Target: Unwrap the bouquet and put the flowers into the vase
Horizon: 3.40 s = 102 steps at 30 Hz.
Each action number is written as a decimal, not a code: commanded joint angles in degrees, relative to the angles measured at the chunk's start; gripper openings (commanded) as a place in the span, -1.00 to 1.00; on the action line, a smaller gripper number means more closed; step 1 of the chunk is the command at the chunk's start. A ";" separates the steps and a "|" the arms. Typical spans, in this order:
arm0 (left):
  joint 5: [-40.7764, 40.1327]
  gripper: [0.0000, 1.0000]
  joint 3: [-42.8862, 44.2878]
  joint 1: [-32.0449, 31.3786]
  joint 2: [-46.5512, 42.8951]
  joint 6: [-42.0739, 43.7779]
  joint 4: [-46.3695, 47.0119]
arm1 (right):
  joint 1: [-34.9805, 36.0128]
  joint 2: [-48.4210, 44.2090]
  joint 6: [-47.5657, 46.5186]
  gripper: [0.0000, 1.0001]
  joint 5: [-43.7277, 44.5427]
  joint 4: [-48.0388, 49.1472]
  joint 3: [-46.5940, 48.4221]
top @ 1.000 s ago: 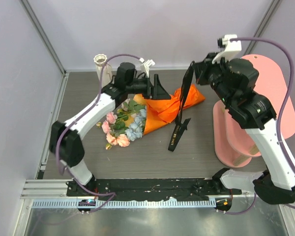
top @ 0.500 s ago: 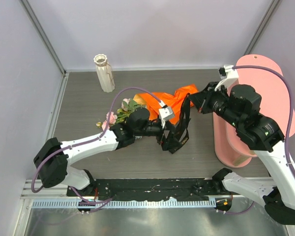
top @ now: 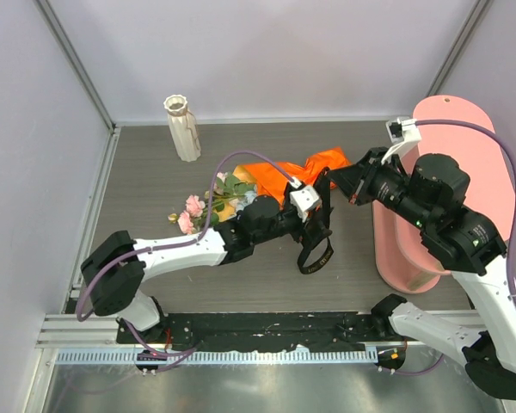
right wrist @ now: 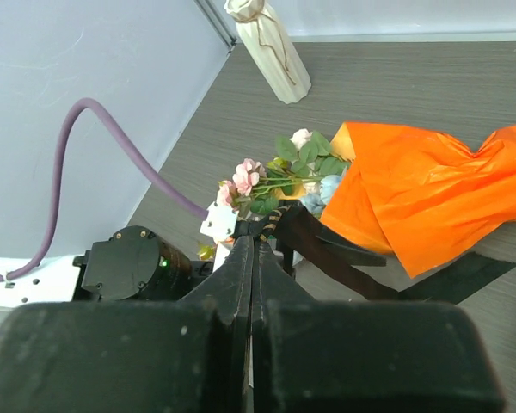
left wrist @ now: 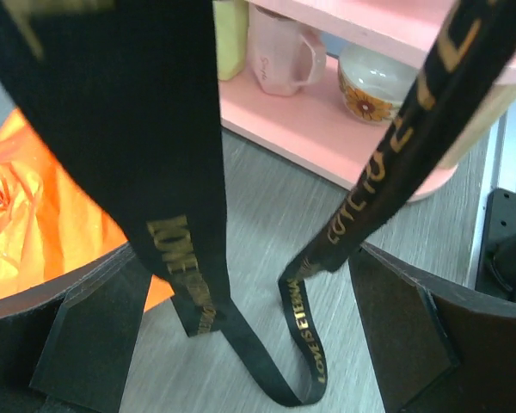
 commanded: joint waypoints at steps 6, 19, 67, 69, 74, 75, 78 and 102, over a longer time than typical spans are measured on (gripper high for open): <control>-1.70 0.08 7.12 0.00 4.92 -4.51 8.70 | 0.17 -1.32 1.18 -0.98 -0.29 3.97 0.78; 5.14 -1.00 17.13 6.58 -3.60 -24.70 -15.79 | 0.17 -5.01 0.66 0.55 16.30 0.46 -0.90; 2.61 -1.00 87.89 85.08 12.30 -20.06 -55.46 | 0.17 3.25 -6.82 0.64 12.63 0.99 -3.88; 5.06 -0.99 86.50 85.08 12.74 -21.72 -55.37 | 0.17 3.77 -7.08 0.64 11.84 0.98 -3.44; 12.09 -0.99 70.99 85.08 10.64 -25.68 -51.25 | 0.08 4.04 -6.91 0.64 10.96 1.16 -4.32; 14.10 -1.00 68.49 85.08 9.85 -26.13 -50.11 | 0.17 3.95 -6.56 0.64 10.52 1.33 -4.49; 18.49 -1.00 63.38 84.90 10.19 -27.88 -50.00 | 0.17 3.16 -5.85 0.63 10.26 1.51 -5.55; 7.71 -1.00 47.63 81.91 21.35 -30.70 -54.23 | 0.08 0.26 -3.39 0.63 9.73 6.96 -16.18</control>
